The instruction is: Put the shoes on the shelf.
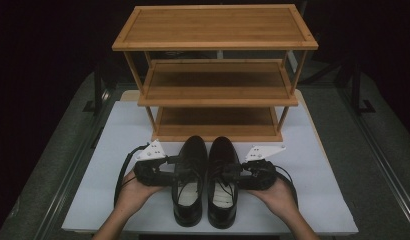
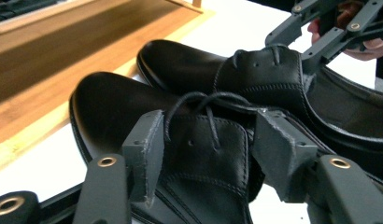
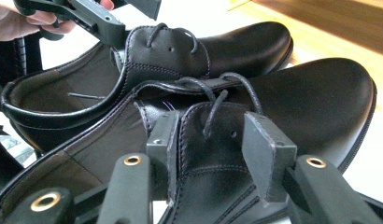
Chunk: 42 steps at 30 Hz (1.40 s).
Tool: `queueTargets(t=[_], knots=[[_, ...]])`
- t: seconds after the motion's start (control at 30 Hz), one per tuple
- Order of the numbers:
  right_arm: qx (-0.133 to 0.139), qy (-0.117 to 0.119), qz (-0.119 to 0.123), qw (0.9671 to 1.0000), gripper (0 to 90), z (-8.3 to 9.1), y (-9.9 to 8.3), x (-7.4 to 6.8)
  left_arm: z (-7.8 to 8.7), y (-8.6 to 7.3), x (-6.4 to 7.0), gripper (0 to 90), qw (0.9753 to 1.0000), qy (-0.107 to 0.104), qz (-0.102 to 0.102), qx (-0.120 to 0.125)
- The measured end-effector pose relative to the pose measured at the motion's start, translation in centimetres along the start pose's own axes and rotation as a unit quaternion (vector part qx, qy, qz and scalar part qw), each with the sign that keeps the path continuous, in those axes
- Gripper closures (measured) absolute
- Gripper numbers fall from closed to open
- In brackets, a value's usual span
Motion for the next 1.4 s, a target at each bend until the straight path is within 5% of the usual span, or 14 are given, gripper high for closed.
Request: queueTargets(t=[0.17, 0.3, 0.5, 0.87, 1.4], knots=[[0.000, 0.001, -0.001, 1.0000, 58.8, -0.1, -0.1, -0.1, -0.5, -0.6, 0.7, 49.9, 0.9998, -0.004, -0.012, -0.016], [0.001, 0.003, 0.001, 1.0000, 65.3, -0.2, -0.2, -0.3, -0.3, -0.7, 0.6, 63.1, 0.9994, 0.006, -0.024, -0.023], [0.003, -0.002, 0.008, 1.0000, 85.3, -0.1, -0.3, -0.6, 0.0, -0.6, 0.9, 85.3, 0.9991, 0.012, -0.025, -0.032], [0.014, -0.022, 0.011, 0.9996, 86.6, 0.6, 0.1, -0.6, 0.6, -0.3, 0.5, 87.1, 0.9990, 0.039, -0.015, -0.015], [0.048, -0.055, -0.002, 0.9973, 86.7, 3.3, 0.9, 1.4, 2.4, 0.5, -1.7, 87.4, 0.9977, 0.066, 0.009, 0.014]])
Point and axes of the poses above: each handheld gripper's, and its own axes: z roughly backward along the jaws, y roughly out of its top, x roughly to its right, the point moved 6 cm from there along -z, roughly forward along the jaws, and after that the axes turned 8 degrees about y, right-handed, at the moved point
